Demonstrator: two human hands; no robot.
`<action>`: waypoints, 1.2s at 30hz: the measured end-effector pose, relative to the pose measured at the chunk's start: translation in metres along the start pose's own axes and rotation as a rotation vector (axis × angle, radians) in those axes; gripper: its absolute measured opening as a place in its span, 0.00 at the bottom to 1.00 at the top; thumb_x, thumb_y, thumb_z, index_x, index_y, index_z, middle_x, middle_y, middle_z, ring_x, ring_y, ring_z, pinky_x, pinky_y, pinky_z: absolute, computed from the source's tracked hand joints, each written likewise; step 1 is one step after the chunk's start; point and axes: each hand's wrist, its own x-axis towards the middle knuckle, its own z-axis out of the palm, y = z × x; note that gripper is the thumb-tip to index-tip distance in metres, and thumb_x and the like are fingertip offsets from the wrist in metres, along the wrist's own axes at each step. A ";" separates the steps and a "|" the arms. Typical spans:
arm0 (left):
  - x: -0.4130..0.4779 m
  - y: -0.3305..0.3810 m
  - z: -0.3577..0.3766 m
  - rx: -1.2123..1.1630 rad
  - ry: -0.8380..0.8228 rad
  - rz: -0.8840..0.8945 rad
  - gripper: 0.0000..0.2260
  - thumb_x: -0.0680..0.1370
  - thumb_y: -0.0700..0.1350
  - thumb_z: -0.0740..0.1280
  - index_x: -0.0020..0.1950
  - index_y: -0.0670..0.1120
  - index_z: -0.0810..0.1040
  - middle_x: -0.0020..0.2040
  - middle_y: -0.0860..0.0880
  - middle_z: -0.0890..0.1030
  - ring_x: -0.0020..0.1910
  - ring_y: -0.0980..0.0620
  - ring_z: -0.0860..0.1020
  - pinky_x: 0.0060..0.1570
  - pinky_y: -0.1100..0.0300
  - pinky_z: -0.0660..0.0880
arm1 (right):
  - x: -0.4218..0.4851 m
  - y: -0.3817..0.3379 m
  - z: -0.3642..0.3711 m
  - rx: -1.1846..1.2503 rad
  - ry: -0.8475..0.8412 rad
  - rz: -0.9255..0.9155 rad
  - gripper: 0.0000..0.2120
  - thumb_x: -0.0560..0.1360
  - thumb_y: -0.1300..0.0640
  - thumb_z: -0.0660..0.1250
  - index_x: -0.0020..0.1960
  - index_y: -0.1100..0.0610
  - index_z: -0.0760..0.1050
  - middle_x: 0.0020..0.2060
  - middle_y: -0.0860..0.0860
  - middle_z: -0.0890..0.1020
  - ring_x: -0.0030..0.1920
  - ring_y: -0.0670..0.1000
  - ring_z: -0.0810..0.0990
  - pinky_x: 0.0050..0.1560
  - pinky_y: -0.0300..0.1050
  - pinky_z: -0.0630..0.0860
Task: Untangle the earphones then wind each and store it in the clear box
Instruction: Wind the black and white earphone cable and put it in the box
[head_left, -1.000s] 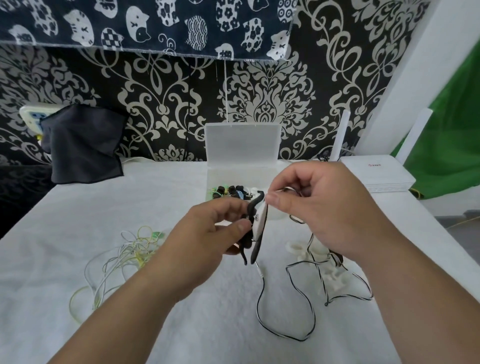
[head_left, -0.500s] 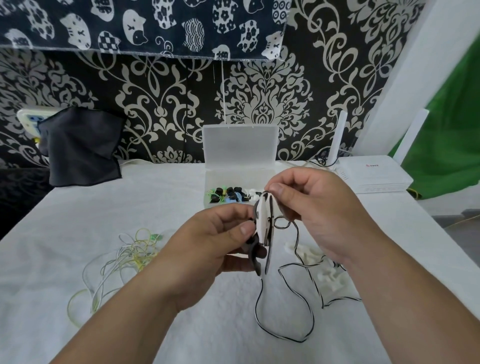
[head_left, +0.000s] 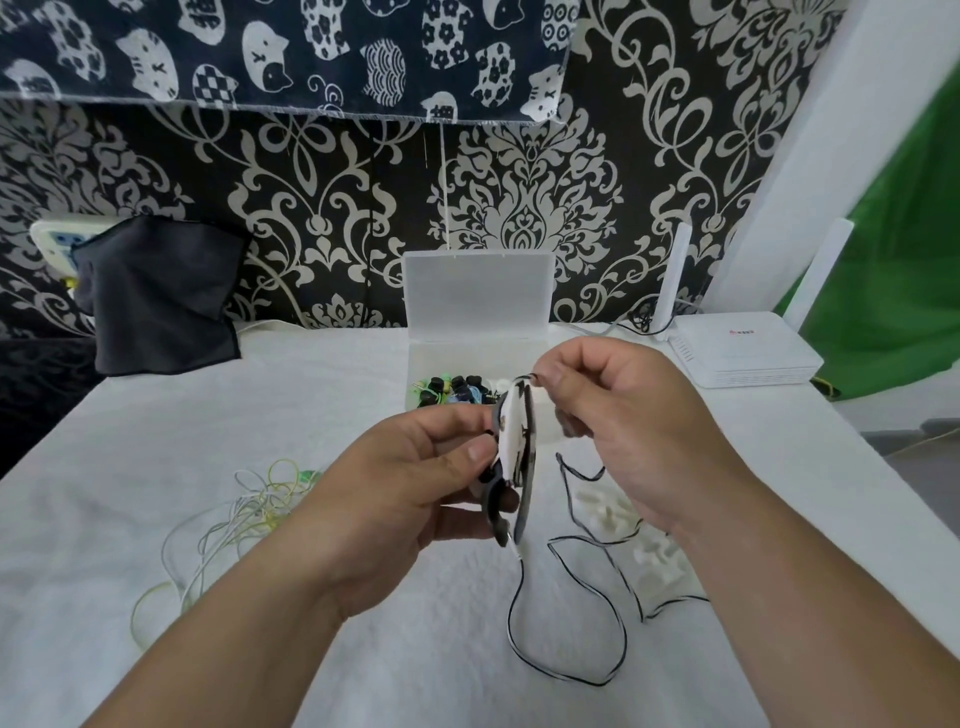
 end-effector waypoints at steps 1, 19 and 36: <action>0.000 0.000 0.000 0.012 -0.004 -0.003 0.13 0.73 0.42 0.66 0.55 0.41 0.82 0.38 0.45 0.81 0.32 0.51 0.79 0.34 0.57 0.79 | 0.000 -0.001 0.000 -0.012 0.010 -0.003 0.10 0.79 0.56 0.69 0.38 0.50 0.81 0.27 0.45 0.74 0.32 0.48 0.71 0.39 0.48 0.70; -0.002 0.003 -0.003 0.032 0.001 0.008 0.15 0.72 0.43 0.66 0.56 0.39 0.81 0.39 0.43 0.81 0.34 0.49 0.79 0.33 0.58 0.78 | 0.000 -0.003 -0.002 -0.080 0.104 -0.013 0.12 0.81 0.56 0.63 0.40 0.52 0.76 0.27 0.47 0.68 0.31 0.52 0.65 0.37 0.54 0.68; -0.003 0.001 -0.002 0.142 -0.038 0.022 0.08 0.75 0.41 0.69 0.52 0.41 0.82 0.38 0.45 0.81 0.35 0.50 0.78 0.34 0.57 0.77 | -0.003 -0.007 0.007 0.052 0.070 -0.041 0.13 0.82 0.61 0.61 0.39 0.58 0.75 0.29 0.46 0.77 0.30 0.47 0.76 0.42 0.55 0.77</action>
